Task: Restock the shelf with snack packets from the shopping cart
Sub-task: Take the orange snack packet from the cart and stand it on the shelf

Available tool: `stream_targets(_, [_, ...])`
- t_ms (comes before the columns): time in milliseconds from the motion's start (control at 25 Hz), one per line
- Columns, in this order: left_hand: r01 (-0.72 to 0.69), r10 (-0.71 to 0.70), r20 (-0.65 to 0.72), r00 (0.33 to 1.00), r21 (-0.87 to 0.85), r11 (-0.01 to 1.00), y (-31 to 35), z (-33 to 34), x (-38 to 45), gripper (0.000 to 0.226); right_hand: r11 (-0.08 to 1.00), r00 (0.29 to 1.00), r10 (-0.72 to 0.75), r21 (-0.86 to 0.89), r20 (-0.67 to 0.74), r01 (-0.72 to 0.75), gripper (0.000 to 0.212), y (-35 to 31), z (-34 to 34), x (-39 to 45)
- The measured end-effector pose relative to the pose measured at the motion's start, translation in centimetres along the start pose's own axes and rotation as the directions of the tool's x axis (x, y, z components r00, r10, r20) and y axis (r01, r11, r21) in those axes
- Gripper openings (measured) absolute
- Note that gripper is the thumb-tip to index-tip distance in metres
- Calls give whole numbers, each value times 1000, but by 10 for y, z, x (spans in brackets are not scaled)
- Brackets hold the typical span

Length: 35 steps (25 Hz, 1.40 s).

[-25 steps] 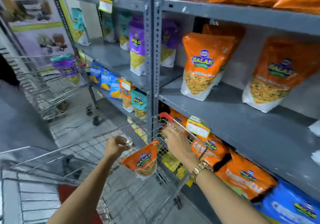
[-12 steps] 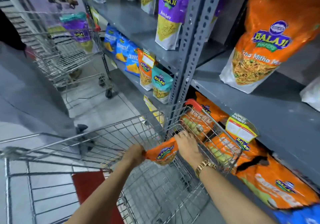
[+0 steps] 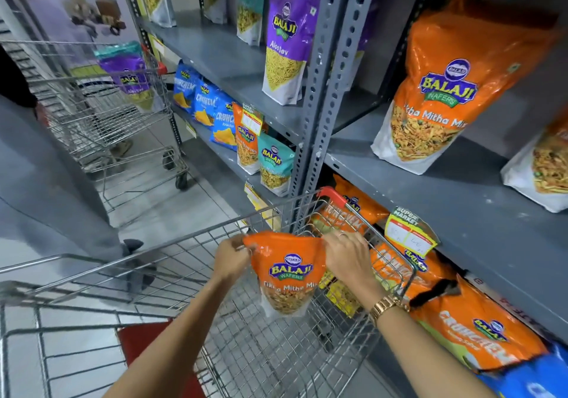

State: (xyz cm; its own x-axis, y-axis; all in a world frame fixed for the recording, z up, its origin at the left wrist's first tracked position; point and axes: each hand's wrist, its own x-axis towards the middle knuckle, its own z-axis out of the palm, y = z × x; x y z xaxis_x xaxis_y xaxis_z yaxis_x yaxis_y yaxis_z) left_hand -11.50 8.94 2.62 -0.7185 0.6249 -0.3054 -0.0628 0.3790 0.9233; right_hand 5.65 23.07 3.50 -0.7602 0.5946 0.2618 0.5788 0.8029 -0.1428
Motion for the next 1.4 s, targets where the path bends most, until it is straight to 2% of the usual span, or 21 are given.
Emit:
stream_targets(80, [-17, 15, -13, 1000, -206, 978, 25, 7, 3, 10, 998, 976, -20, 46, -215, 30, 11, 0, -32, 4])
stream_targets(200, [-125, 133, -6, 991, -381, 916, 78, 22, 1, 16, 994, 895, 3, 95, -447, 44, 21, 6, -83, 3])
stream_targets(360, [-284, 317, -18, 948, -492, 823, 155, 53, -12, 20, 993, 725, 70, 120, -685, 17, 15, 30, -148, 4])
stream_targets(480, [-320, 398, 11, 918, -571, 756, 210, 88, -20, 22, 975, 582, 157, 219, -798, 37, 5, 61, -198, 6])
stream_targets(600, [-302, 429, 52, 902, -633, 712, 256, 134, -31, 23, 961, 523, 217, 275, -824, 35, 5, 98, -238, 3])
stream_targets(840, [-242, 430, 170, 886, -622, 744, 309, 225, -46, 10, 986, 422, 166, 164, -891, -42, 5, 168, -280, -21])
stream_targets(960, [-269, 447, 166, 879, -601, 752, 328, 260, -49, 10, 986, 366, 165, 157, -916, -51, 5, 194, -301, -28])
stream_targets(1120, [-296, 455, 149, 878, -578, 761, 347, 301, -55, 14, 986, 370, 165, 140, -914, -93, 6, 226, -317, -34])
stream_targets(1320, [-185, 368, 200, 908, -596, 781, 342, 353, -52, 6, 949, 445, 297, 210, -845, -236, 5, 264, -309, -42])
stream_targets(1400, [-172, 374, 257, 891, -571, 803, 337, 367, -49, 8, 916, 398, 370, 259, -839, -307, 8, 277, -303, -44])
